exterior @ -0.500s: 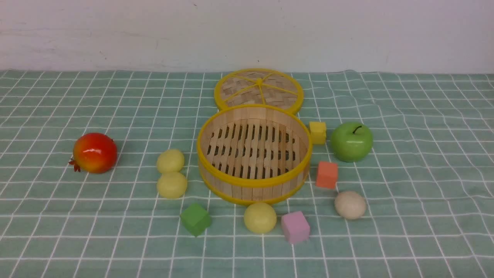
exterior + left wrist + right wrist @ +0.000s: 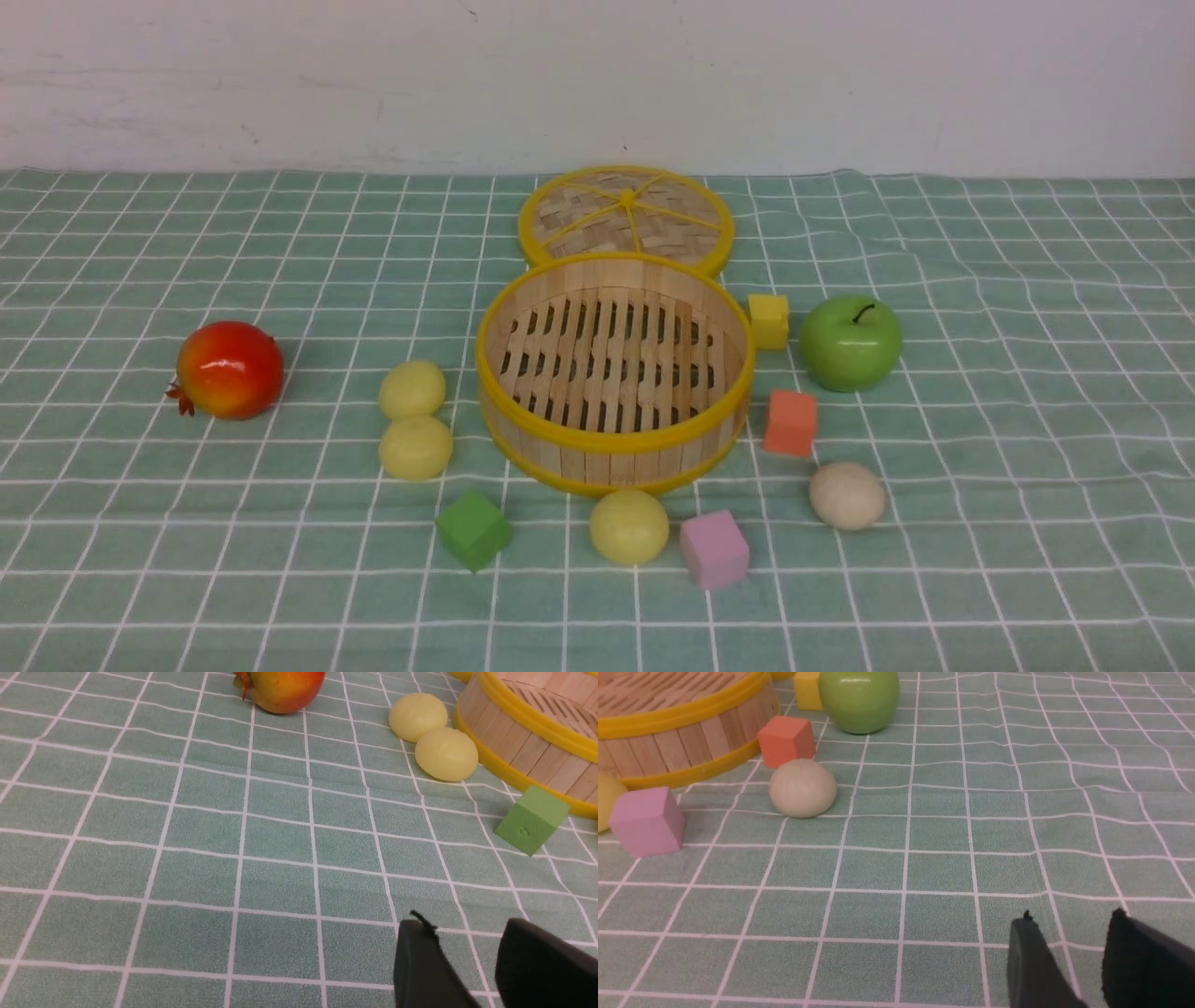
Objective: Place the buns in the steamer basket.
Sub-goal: Use the left arm to grab a steamed stuffed bun
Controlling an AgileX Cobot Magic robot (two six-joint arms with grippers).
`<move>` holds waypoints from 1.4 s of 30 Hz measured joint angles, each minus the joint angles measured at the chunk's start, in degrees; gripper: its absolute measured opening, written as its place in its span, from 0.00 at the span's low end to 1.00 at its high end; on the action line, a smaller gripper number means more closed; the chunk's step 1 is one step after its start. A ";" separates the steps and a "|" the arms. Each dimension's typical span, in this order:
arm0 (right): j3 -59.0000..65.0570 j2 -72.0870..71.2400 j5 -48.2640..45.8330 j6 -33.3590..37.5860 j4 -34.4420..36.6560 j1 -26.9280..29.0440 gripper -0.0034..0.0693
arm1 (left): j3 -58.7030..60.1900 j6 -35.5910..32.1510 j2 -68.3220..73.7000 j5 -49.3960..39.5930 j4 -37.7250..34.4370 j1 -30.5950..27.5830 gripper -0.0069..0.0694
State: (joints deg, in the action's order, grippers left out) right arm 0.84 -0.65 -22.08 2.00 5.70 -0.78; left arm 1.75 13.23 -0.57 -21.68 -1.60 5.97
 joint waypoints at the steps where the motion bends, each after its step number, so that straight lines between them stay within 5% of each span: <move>1: 0.00 0.00 0.00 0.00 0.00 0.00 0.38 | 0.00 0.00 0.00 0.00 0.00 0.00 0.40; 14: 0.00 0.00 0.00 0.00 0.00 0.00 0.38 | 0.00 0.26 0.00 0.78 -0.46 0.00 0.40; 22: 0.00 0.00 0.00 0.00 0.00 0.00 0.38 | 0.00 10.85 0.00 12.83 -17.50 0.00 0.40; 29: 0.00 0.00 0.00 0.00 0.00 0.00 0.38 | -0.14 12.47 0.00 20.95 -25.84 0.00 0.40; 36: 0.00 0.00 0.00 0.00 0.00 0.00 0.38 | -16.75 7.08 4.44 2.26 -23.08 0.00 0.21; 42: 0.00 0.00 0.00 0.00 0.00 0.00 0.38 | -37.80 2.52 30.62 -26.52 -12.12 0.00 0.07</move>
State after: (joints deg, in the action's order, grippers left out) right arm 0.84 -0.65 -22.08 2.00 5.70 -0.78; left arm -36.05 15.75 30.05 -48.20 -13.72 5.97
